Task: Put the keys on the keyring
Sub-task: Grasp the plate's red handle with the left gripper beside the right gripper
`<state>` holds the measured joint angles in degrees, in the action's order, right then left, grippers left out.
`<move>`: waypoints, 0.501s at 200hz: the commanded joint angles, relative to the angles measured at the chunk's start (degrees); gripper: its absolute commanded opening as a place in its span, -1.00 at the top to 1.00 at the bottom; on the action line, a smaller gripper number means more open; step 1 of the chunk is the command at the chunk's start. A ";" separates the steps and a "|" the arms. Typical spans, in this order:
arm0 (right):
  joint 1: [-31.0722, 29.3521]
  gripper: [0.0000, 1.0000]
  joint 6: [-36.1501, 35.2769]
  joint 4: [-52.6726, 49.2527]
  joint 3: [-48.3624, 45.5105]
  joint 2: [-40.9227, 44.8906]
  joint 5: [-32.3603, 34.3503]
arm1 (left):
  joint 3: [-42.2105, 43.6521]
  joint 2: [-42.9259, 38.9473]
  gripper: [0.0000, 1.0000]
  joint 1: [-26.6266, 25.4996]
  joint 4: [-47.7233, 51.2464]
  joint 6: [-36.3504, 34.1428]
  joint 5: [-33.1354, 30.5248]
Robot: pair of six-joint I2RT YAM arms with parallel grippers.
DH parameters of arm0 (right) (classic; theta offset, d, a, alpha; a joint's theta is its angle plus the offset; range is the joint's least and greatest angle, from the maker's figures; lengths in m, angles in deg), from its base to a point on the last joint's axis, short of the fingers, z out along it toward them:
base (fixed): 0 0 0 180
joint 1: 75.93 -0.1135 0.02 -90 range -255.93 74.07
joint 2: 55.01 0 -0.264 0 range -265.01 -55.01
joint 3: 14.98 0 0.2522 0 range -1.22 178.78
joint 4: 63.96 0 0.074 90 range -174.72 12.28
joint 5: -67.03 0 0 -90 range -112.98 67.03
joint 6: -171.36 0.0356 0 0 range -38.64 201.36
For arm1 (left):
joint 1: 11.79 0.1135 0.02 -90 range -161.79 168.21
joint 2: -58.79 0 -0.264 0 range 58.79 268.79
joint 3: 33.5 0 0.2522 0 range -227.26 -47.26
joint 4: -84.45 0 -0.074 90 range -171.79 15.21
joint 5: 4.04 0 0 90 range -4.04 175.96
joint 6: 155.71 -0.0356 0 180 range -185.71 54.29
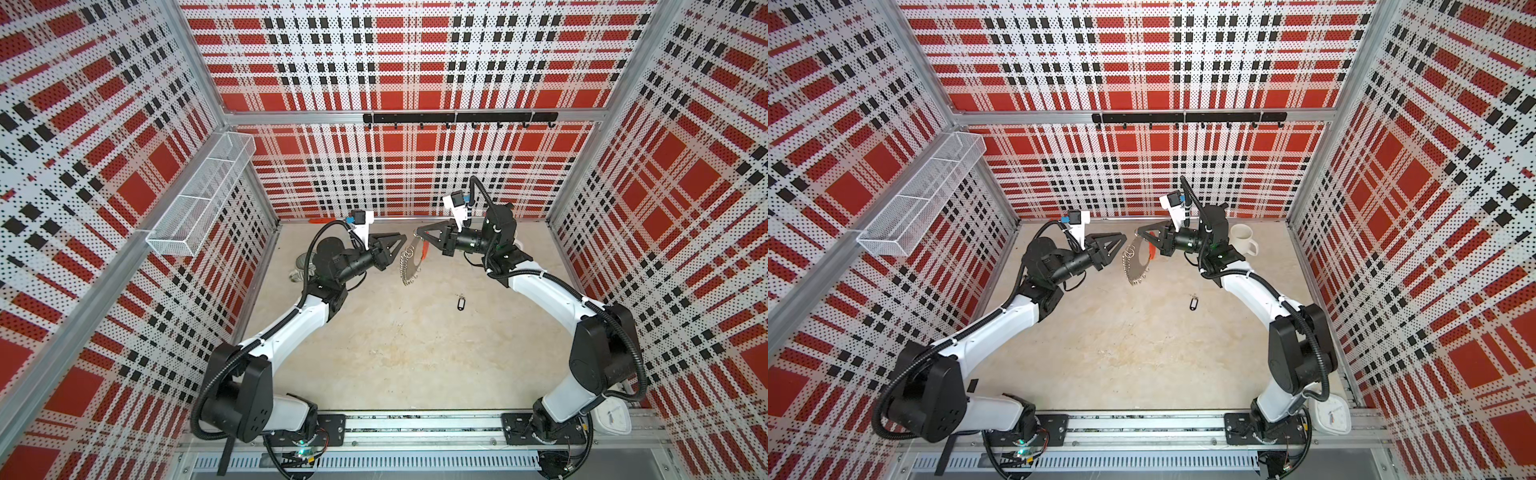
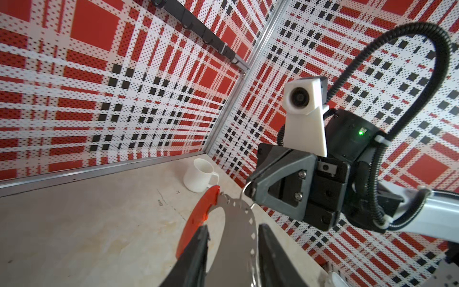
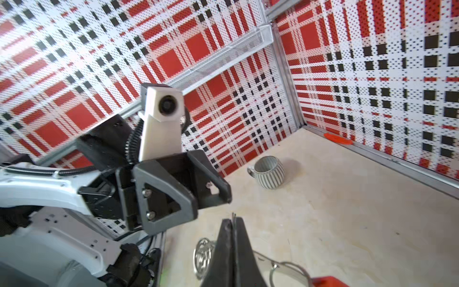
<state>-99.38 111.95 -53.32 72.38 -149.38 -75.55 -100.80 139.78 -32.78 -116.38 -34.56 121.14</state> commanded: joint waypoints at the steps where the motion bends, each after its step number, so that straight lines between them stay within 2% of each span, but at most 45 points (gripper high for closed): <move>1: 0.24 1.00 8.54 14.45 -0.85 -1.11 -4.25 | -2.31 2.09 0.28 0.07 -5.54 4.39 3.83; 32: 0.32 1.00 12.69 20.27 -1.87 -2.13 -5.21 | -1.62 2.55 0.30 0.64 -11.32 8.67 4.53; 61: 0.33 1.00 17.37 26.18 -1.81 -3.42 -6.55 | -2.09 3.50 0.41 0.95 -15.14 11.78 5.83; 73: 0.33 1.00 18.05 26.98 -1.64 -3.79 -6.66 | -2.38 3.97 0.47 0.81 -15.82 12.48 6.28; 100: 0.33 1.00 19.57 28.70 -1.27 -4.41 -6.92 | -2.65 4.78 0.47 0.34 -17.78 13.96 6.78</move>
<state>-99.38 128.32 -31.51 70.59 -152.86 -81.26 -101.79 143.41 -32.34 -129.53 -23.06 126.08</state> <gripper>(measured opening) 0.048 0.263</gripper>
